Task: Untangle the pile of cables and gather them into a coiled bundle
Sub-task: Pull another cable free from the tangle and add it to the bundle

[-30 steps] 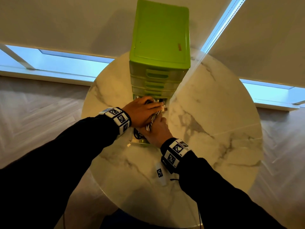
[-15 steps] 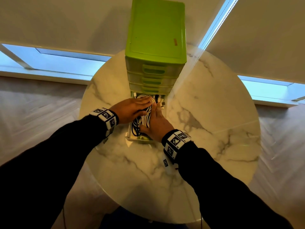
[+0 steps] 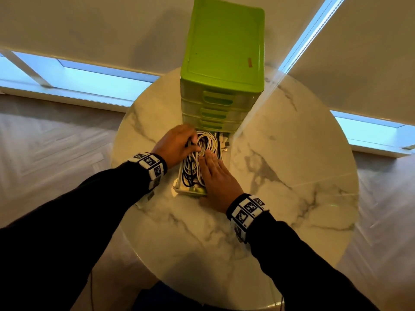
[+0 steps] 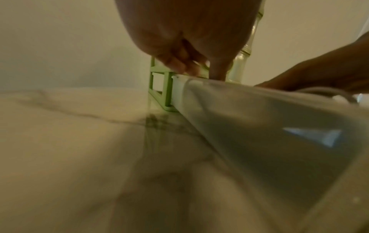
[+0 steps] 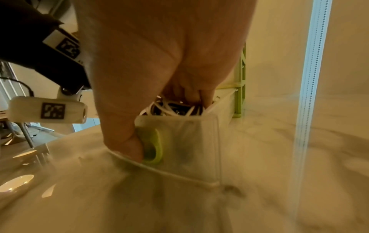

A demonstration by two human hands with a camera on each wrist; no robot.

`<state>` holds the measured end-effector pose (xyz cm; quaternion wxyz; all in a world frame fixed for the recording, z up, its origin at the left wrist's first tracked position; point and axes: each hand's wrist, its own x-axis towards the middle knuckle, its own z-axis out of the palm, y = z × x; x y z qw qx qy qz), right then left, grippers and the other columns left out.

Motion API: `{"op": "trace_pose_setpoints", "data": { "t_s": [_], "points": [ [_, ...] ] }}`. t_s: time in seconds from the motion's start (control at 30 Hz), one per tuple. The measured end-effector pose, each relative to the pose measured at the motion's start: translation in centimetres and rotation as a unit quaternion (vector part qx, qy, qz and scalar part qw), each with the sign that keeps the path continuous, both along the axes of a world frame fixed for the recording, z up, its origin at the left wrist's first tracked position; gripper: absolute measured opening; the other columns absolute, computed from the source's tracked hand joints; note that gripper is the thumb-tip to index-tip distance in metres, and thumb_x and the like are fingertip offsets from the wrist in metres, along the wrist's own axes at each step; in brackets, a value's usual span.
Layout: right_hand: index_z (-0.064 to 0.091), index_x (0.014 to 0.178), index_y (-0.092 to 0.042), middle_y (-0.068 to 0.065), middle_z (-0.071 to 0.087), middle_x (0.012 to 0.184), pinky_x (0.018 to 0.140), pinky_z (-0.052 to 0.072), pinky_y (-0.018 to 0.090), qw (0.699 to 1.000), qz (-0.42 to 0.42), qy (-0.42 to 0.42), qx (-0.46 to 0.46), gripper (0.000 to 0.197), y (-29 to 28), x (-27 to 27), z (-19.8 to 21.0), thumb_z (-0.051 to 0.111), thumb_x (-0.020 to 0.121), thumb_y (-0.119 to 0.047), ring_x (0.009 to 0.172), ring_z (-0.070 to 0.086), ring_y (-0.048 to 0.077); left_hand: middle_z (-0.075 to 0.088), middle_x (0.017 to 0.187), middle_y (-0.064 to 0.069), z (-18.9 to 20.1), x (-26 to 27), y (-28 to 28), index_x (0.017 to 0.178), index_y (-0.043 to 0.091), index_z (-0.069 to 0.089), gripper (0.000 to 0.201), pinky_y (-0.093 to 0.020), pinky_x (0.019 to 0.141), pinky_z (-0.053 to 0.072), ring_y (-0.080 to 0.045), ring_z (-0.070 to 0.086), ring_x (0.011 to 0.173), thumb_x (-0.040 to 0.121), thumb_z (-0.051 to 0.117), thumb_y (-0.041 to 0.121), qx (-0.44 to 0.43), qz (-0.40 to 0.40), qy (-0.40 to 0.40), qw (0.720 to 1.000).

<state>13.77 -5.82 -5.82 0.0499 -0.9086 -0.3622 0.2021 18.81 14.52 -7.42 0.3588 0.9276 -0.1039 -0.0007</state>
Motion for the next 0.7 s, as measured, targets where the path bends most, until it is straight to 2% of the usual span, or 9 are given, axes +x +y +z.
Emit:
{"op": "trace_pose_setpoints", "data": {
  "t_s": [0.03,0.1,0.17,0.2,0.23,0.33,0.5,0.63,0.7],
  "points": [
    [0.006,0.156,0.006,0.030,0.002,0.163,0.126,0.005,0.046,1.000,0.005,0.008,-0.004,0.113,0.0,0.2,0.2,0.076,0.079,-0.040,0.153,0.001,0.040,0.053,0.096,-0.007,0.1,-0.1,-0.2,0.093,0.012,0.053,0.046,-0.048,0.078,0.046,-0.026,0.049,0.087,0.074,0.086,0.037,0.001,0.068,0.001,0.998],
    [0.007,0.156,0.006,0.030,0.004,0.163,0.126,0.003,0.045,1.000,0.008,0.010,-0.005,0.117,0.2,0.5,0.6,0.080,0.075,-0.036,0.153,0.002,0.041,0.046,0.111,-0.013,0.7,0.3,-0.1,0.111,0.006,0.049,0.082,-0.043,0.087,0.041,-0.031,0.044,0.101,0.057,0.094,0.048,0.023,0.174,0.013,0.984],
    [0.007,0.156,0.005,0.030,0.005,0.163,0.126,0.006,0.046,1.000,0.006,0.021,-0.001,0.120,0.2,0.6,0.5,0.083,0.072,-0.035,0.153,0.003,0.041,0.037,0.138,-0.020,1.0,1.2,0.2,0.140,0.002,0.035,0.119,-0.043,0.108,0.033,-0.033,0.035,0.127,0.050,0.098,0.046,0.001,0.178,0.066,0.982],
    [0.006,0.156,0.005,0.029,0.004,0.163,0.126,0.006,0.045,0.999,0.006,0.032,0.000,0.121,0.2,0.8,0.7,0.084,0.072,-0.035,0.153,0.003,0.040,0.031,0.148,-0.020,1.1,1.8,0.4,0.149,0.003,0.025,0.129,-0.043,0.116,0.028,-0.031,0.029,0.136,0.050,0.099,0.043,-0.024,0.146,0.084,0.985],
    [0.006,0.156,0.004,0.028,0.003,0.164,0.126,0.005,0.044,0.999,0.006,0.038,0.003,0.122,0.2,0.9,0.7,0.084,0.071,-0.035,0.154,0.002,0.038,0.028,0.153,-0.018,1.0,2.4,0.6,0.152,0.004,0.020,0.132,-0.041,0.120,0.024,-0.028,0.026,0.141,0.053,0.099,0.040,-0.054,0.111,0.096,0.988],
    [0.004,0.157,0.002,0.024,0.000,0.165,0.127,0.004,0.042,0.999,0.003,0.049,0.006,0.123,0.3,2.3,1.0,0.083,0.072,-0.038,0.154,-0.001,0.035,0.036,0.153,-0.012,0.7,3.4,1.3,0.152,0.004,0.024,0.122,-0.033,0.115,0.033,-0.016,0.036,0.137,0.059,0.096,0.033,-0.136,0.079,0.125,0.980],
    [0.003,0.157,0.002,0.023,-0.001,0.165,0.125,0.010,0.047,0.999,-0.020,0.039,0.022,0.115,1.4,5.3,0.3,0.073,0.081,-0.048,0.154,0.000,0.037,0.059,0.139,-0.002,0.7,4.3,2.3,0.143,0.013,0.039,0.091,-0.039,0.099,0.051,-0.019,0.061,0.121,0.072,0.089,0.039,-0.130,0.103,0.127,0.978],
    [0.008,0.157,0.001,0.021,0.006,0.166,0.125,0.005,0.048,0.997,-0.029,-0.013,0.067,0.110,1.3,7.7,-0.5,0.067,0.081,-0.053,0.154,0.002,0.036,0.061,0.139,0.001,0.8,4.4,2.6,0.142,0.017,0.040,0.075,-0.042,0.099,0.053,-0.017,0.063,0.119,0.082,0.083,0.032,-0.139,0.109,0.142,0.974],
    [0.012,0.157,0.002,0.023,0.009,0.165,0.125,0.007,0.051,0.997,-0.020,-0.034,0.071,0.111,1.0,7.2,-1.2,0.069,0.080,-0.055,0.154,0.006,0.038,0.060,0.141,0.000,0.9,4.4,2.6,0.142,0.015,0.039,0.073,-0.039,0.098,0.053,-0.019,0.063,0.120,0.084,0.081,0.031,-0.120,0.112,0.137,0.977]
  ]
}}
